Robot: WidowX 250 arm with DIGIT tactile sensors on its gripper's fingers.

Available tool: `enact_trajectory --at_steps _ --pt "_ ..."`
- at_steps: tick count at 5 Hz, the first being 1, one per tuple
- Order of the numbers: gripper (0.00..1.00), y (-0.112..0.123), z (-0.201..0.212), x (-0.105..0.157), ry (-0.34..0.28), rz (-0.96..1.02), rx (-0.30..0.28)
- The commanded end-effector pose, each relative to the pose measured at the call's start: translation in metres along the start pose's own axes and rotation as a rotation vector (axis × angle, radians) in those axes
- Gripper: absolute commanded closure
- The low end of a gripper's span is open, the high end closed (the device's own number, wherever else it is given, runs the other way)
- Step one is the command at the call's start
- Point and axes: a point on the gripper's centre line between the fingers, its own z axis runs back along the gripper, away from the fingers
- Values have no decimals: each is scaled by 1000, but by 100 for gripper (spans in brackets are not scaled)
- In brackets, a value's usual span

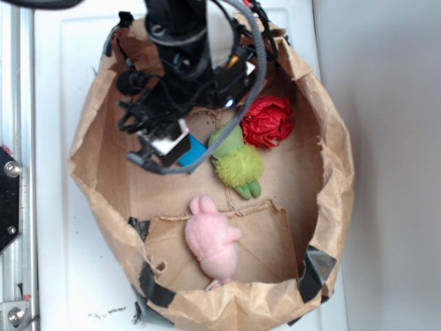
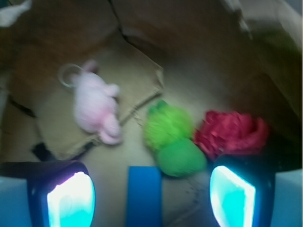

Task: Grab the green animal.

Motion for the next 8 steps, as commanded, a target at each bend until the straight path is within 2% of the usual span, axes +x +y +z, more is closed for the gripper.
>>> enact_trajectory --at_steps 1,3,6,7,8 --pt "0 2 7 3 -31 -26 90" --pt "0 -23 0 2 -57 -45 99" --pt "0 -19 2 1 -64 -54 102" --pt "0 -17 -4 12 15 -78 100" --pt "0 -16 -9 26 142 -95 129"
